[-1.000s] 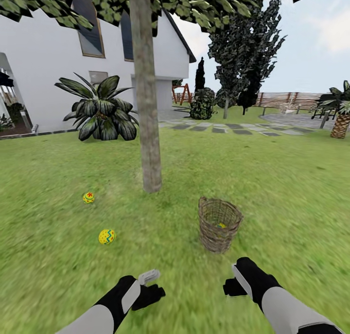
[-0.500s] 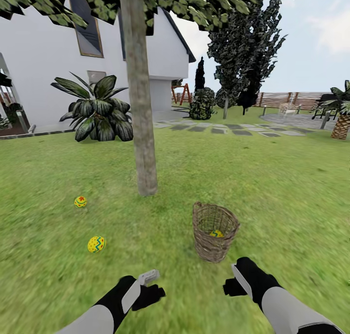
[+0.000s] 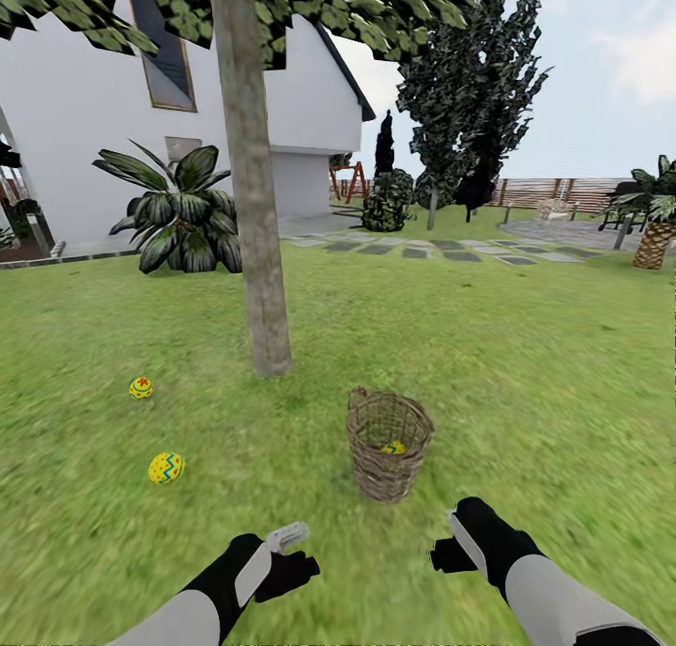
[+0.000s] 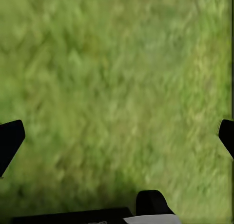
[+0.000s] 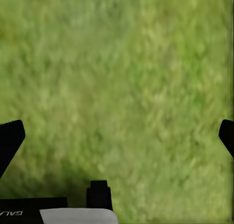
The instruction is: Take the three Easter eggs out of the wicker basket on the lawn in the garden, then place them on the lawn next to a single tree (choose any tree) so that all three eggs are next to the same tree and none are left in the basket.
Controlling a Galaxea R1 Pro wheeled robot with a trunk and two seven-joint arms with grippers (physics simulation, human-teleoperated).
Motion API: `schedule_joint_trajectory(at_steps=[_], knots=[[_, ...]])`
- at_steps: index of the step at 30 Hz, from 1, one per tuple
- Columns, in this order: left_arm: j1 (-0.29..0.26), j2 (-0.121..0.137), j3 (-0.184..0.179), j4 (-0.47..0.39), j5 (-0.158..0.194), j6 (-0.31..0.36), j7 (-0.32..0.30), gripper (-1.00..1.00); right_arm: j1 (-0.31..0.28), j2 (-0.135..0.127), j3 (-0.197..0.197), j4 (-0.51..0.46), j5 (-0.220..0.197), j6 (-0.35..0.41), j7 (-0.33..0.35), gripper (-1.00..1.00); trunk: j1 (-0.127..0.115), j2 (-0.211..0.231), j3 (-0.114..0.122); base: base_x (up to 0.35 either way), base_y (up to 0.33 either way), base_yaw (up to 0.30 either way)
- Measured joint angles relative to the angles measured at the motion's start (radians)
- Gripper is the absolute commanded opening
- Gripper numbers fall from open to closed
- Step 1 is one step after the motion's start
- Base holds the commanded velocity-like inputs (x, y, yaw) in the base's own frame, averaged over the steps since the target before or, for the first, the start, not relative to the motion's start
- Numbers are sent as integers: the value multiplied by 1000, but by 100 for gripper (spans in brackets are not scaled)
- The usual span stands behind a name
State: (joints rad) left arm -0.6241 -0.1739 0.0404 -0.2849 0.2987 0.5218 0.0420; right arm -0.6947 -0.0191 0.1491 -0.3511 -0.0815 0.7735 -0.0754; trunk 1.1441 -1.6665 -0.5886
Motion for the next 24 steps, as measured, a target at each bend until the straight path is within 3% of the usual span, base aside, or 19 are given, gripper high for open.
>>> schedule_joint_trajectory(at_steps=[5, 6, 8, 9, 11, 12, 13, 15, 16, 17, 20, 24], knots=[[0, 0, 0, -4, 0, 0, 1, 100, 0, -7, -3, -3, 0, 0, 1, 100, 0, 0, 0, -14, -307, 0], [0, 0, -1, -8, 0, 0, 1, 100, 0, -17, -5, -4, -1, 0, 2, 100, 0, 0, 0, 7, -302, 0], [0, 4, 1, -14, 0, 6, -2, 100, 0, -60, -8, -7, -5, 0, 7, 100, 0, 0, 0, 104, -221, 0], [0, 46, 3, -45, 0, 18, -8, 100, 0, -104, -10, -9, -7, 1, 11, 100, -1, 0, 0, 162, -157, 0], [0, 94, 4, -79, 4, 46, -11, 100, 0, -126, -11, -9, -13, 1, 13, 100, 0, 0, 0, 139, -97, 0], [0, 147, 7, -132, 13, 118, -25, 100, 0, -137, -11, -9, -13, 1, 15, 100, 0, 0, 0, 71, -34, 0], [0, 191, 7, -160, 9, 146, -42, 100, 0, -137, -11, -9, -15, 1, 15, 100, 0, 0, 0, 36, -17, 0], [0, 259, 6, -220, 16, 225, -134, 100, 0, -133, -10, -9, -14, 1, 16, 100, 0, 0, 0, 17, -8, 0], [0, 275, 5, -226, 18, 235, -156, 100, 0, -133, -10, -9, -14, 1, 16, 100, 0, 0, 0, 6, -3, 0], [0, 321, 3, -238, 12, 258, -232, 100, 0, -132, -10, -9, -13, 1, 16, 100, 0, 0, 0, 4, -2, 0], [0, 370, 1, -244, 7, 269, -283, 100, 0, -131, -10, -9, -13, 1, 16, 100, 0, 0, 0, 12, -1, 0], [0, 382, -2, -245, 5, 271, -296, 100, 0, -130, -8, -9, -13, 0, 16, 100, 0, 0, 0, 17, 0, 0]])
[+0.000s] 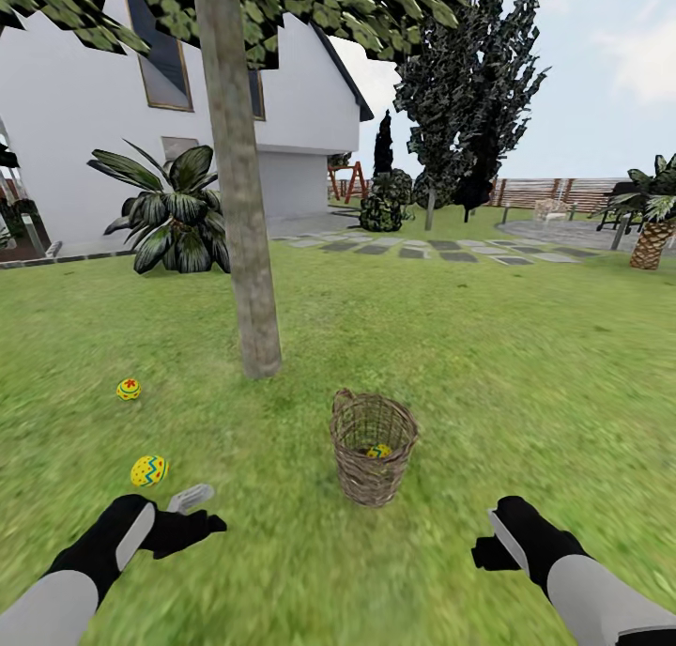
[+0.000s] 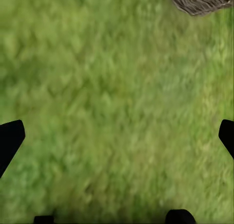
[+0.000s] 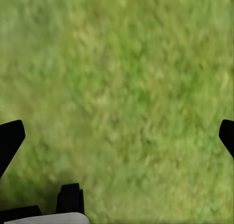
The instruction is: Take the three Easter eggs out of the wicker basket on the lawn in the garden, then place them on the lawn next to a single tree (choose any tree) so that all three eggs are next to the same tree and none are left in the basket.
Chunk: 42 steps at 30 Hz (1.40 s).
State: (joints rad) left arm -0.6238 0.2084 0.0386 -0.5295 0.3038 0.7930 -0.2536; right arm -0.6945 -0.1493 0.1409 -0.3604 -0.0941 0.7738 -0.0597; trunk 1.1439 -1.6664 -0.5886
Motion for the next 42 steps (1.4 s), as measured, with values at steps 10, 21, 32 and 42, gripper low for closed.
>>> schedule_joint_trajectory(at_steps=[10, 21, 32, 42], knots=[[0, -11, -4, -1, 1, -4, 2, 100, 0, 1, 1, 0, 0, 0, -2, 100, 0, 0, 0, 1, -83, 0], [0, 47, -7, 7, -57, 0, -2, 100, 0, 0, -1, 1, 0, 0, -2, 100, 0, 0, 0, 0, -343, 0], [0, 174, -3, 60, -173, -8, -198, 100, 0, 16, -1, 4, 5, 0, -8, 100, 0, 0, 0, 0, -344, 0], [1, 169, -4, 58, -173, -10, -210, 100, 0, 17, -1, 4, 3, 0, -8, 100, 0, 0, 0, 0, -344, 0]])
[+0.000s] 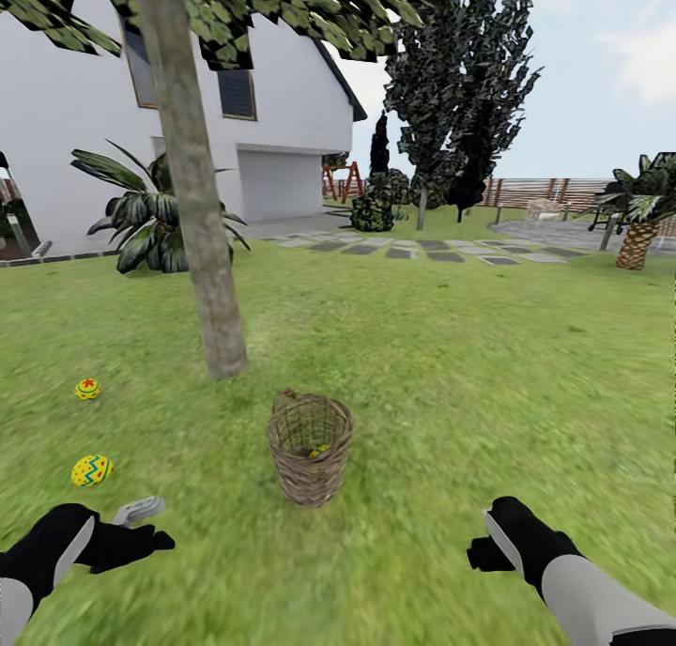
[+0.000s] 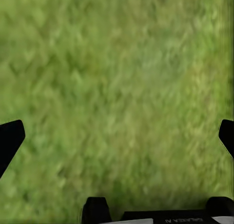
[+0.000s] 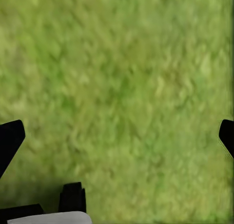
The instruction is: Take the three Easter eggs out of the wicker basket on the lawn in the garden, then place them on the lawn next to a single tree (choose any tree) so that all three eggs are next to the same tree and none are left in the basket.
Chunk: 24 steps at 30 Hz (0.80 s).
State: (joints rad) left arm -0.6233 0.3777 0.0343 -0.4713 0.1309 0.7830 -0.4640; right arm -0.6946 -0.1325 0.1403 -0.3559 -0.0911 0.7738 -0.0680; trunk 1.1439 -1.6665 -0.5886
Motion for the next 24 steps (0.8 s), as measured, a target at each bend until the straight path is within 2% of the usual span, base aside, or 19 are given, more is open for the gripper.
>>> schedule_joint_trajectory(at_steps=[8, 13, 24], knots=[[0, 1, 4, 0, 1, 0, 2, 100, 0, 0, 0, 0, 0, 0, -1, 100, 0, 0, 0, 0, -328, 0], [-1, 1, 6, 1, 1, 2, 3, 100, 0, 1, 1, 0, 1, -1, 0, 100, 0, 0, 0, 35, -77, 0], [-1, -3, 4, 1, -3, 0, 4, 100, 0, 1, 1, 0, 4, -1, 0, 100, -1, 0, 0, 309, -45, 0]])
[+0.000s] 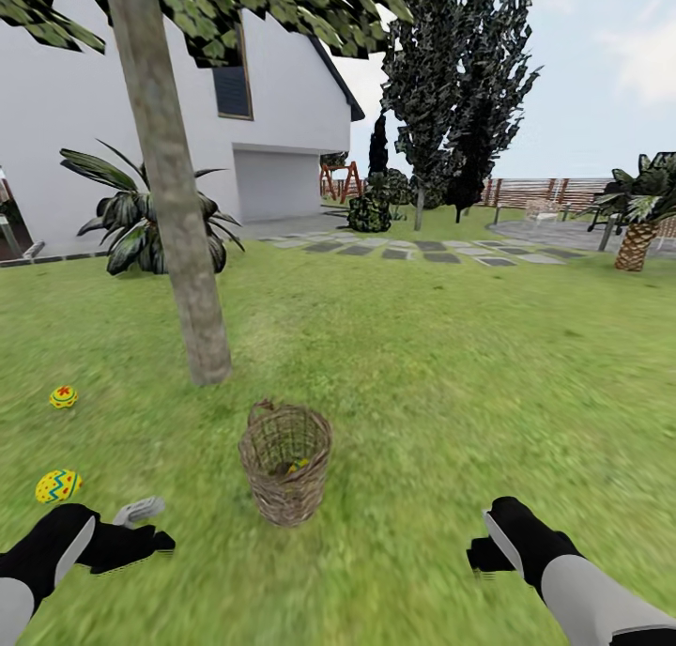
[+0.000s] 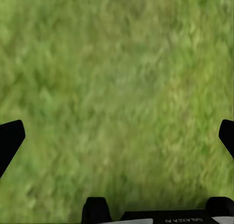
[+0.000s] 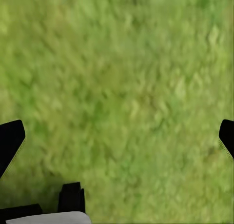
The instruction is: Take the three Easter eggs out of the wicker basket on the lawn in the garden, then place them on the lawn next to a single tree (choose any tree) so that all three eggs are next to the same tree and none are left in the basket.
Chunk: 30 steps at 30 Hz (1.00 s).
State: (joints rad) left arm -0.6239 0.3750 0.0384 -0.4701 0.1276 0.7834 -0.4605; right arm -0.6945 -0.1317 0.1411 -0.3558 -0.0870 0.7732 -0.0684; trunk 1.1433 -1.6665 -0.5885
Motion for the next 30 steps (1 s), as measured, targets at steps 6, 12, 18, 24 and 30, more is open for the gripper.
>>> schedule_joint_trajectory(at_steps=[6, 12, 18, 24, 30], knots=[[0, -2, -2, 0, 0, 0, 0, 100, 0, -1, -1, 0, -4, 0, 0, 100, 0, 0, 0, 337, -1, 0], [0, -5, -3, 1, 0, 0, 0, 100, 0, -1, -1, 0, -3, 0, 0, 100, 0, 0, 0, 338, -3, 0], [0, -7, -2, 2, 0, 0, 0, 100, 0, -1, -2, 0, -3, 0, 0, 100, 0, 0, 0, 338, -40, 0], [0, -25, -3, 2, 1, 0, 1, 100, 0, -1, -2, 0, -4, 0, 0, 100, 0, 0, 0, 326, -52, 0], [0, -33, -3, 2, 1, 0, 2, 100, 0, -1, -1, 0, -4, 0, 0, 100, 0, 0, 0, 183, -235, 0]])
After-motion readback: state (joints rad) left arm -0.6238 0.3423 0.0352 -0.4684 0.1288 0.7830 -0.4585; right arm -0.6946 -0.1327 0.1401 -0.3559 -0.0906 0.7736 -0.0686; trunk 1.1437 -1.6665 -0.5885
